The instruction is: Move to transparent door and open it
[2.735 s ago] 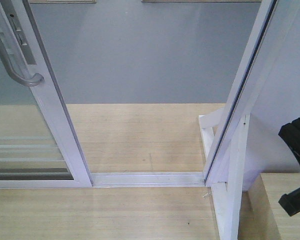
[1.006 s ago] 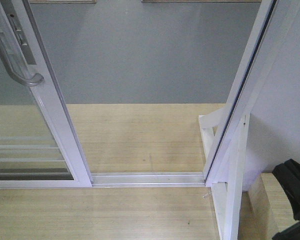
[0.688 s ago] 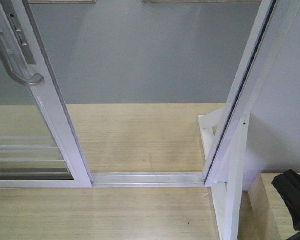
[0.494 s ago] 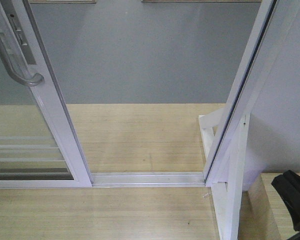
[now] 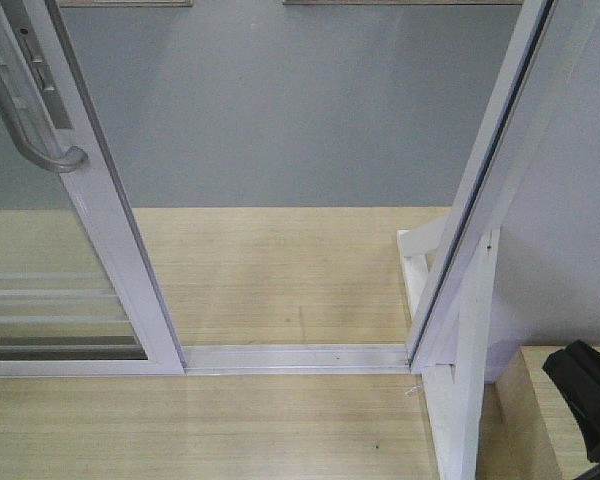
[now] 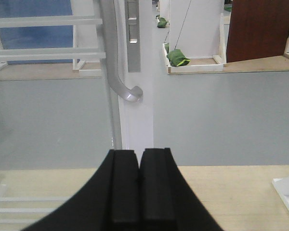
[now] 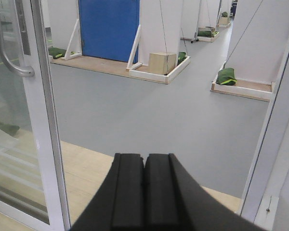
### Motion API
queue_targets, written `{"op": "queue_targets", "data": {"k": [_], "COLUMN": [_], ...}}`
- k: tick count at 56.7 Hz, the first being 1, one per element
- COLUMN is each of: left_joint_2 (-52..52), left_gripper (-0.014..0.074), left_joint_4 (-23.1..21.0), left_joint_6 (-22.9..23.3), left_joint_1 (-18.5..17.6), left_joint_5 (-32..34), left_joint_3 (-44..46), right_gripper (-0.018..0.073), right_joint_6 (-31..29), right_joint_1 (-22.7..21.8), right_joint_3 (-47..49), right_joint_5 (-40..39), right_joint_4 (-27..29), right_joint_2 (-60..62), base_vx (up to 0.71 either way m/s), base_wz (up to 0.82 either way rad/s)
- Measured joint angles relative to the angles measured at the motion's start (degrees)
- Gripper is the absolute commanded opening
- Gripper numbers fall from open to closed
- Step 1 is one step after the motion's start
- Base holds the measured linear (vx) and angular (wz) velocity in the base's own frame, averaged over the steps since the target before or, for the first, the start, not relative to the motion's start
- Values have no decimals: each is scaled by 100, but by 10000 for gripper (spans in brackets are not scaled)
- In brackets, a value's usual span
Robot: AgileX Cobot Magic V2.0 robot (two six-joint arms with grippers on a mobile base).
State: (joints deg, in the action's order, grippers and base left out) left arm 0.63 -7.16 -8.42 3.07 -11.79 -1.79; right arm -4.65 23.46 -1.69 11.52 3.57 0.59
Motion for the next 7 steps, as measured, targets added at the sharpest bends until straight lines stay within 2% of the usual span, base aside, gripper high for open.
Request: {"op": "queue_targets", "data": {"k": [7], "left_joint_2": [0], "left_gripper": [2], "left_joint_4": [0], "left_joint_6": [0], "left_joint_1": [0], "left_joint_5": [0], "left_joint_3": [0], "right_gripper": [-5], "right_joint_6": [0], "right_joint_1": [0], "right_joint_3": [0], "right_joint_5": [15], "right_joint_4": [0], "right_joint_2": [0], "base_vx": [0], "base_wz": [0]}}
